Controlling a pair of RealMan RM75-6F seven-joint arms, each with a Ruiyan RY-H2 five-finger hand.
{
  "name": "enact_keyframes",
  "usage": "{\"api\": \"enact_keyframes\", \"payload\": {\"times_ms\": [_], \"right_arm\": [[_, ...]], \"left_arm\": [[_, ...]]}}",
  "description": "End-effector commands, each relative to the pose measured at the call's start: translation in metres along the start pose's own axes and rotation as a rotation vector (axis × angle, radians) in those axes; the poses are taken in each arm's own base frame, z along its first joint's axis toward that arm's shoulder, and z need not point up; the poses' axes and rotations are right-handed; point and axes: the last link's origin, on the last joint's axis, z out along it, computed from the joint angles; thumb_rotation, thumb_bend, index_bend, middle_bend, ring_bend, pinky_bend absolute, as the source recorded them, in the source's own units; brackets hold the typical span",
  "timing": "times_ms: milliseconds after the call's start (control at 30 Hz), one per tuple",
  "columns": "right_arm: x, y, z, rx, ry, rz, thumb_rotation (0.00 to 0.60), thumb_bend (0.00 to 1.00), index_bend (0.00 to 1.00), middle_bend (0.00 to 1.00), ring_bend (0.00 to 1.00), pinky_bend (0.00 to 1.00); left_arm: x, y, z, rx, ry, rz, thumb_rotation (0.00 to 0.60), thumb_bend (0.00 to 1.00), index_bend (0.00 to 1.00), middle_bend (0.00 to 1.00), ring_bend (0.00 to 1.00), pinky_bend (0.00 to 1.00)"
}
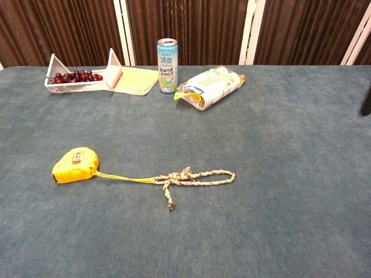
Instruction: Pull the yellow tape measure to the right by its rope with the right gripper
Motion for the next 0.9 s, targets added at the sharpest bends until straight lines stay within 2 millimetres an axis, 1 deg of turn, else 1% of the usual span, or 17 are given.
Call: {"api": "enact_keyframes", "payload": {"times_ms": [33, 133, 233, 300, 433, 533, 700, 900], "right_arm": [[-0.006, -0.017, 0.048, 0.034, -0.09, -0.048, 0.6, 0.15, 0.54, 1.0, 0.89, 1.0], [-0.014, -0.024, 0.07, 0.035, -0.132, -0.037, 0.6, 0.28, 0.57, 1.0, 0.89, 1.0], [-0.024, -0.027, 0.088, 0.027, -0.171, -0.052, 0.6, 0.37, 0.58, 1.0, 0.89, 1.0], [-0.029, -0.028, 0.098, 0.018, -0.184, -0.068, 0.6, 0.4, 0.59, 1.0, 0.9, 1.0], [-0.04, -0.028, 0.12, -0.013, -0.194, -0.102, 0.6, 0.41, 0.6, 1.0, 0.91, 1.0], [-0.047, -0.029, 0.132, -0.037, -0.213, -0.104, 0.6, 0.42, 0.6, 1.0, 0.91, 1.0], [-0.059, -0.032, 0.146, -0.058, -0.258, -0.116, 0.6, 0.42, 0.59, 1.0, 0.91, 1.0], [-0.079, -0.031, 0.161, -0.093, -0.302, -0.17, 0.6, 0.42, 0.58, 1.0, 0.91, 1.0]], "left_arm": [[0.0, 0.0, 0.0, 0.0, -0.001, -0.001, 0.6, 0.37, 0.12, 0.09, 0.05, 0.26], [0.0, 0.001, 0.0, -0.01, -0.006, 0.0, 0.6, 0.37, 0.12, 0.09, 0.05, 0.26], [-0.001, 0.001, 0.0, -0.013, -0.012, 0.0, 0.6, 0.37, 0.12, 0.09, 0.05, 0.26], [-0.002, 0.001, 0.0, -0.013, -0.016, -0.001, 0.6, 0.37, 0.12, 0.09, 0.05, 0.26], [-0.001, 0.001, -0.001, -0.02, -0.014, -0.004, 0.6, 0.37, 0.12, 0.09, 0.06, 0.26], [-0.001, 0.001, -0.001, -0.021, -0.014, -0.006, 0.6, 0.37, 0.12, 0.09, 0.06, 0.26], [-0.001, 0.001, 0.0, -0.022, -0.017, -0.009, 0.6, 0.37, 0.12, 0.09, 0.06, 0.26], [0.0, 0.001, -0.001, -0.028, -0.017, -0.014, 0.6, 0.37, 0.12, 0.09, 0.06, 0.26]]}}
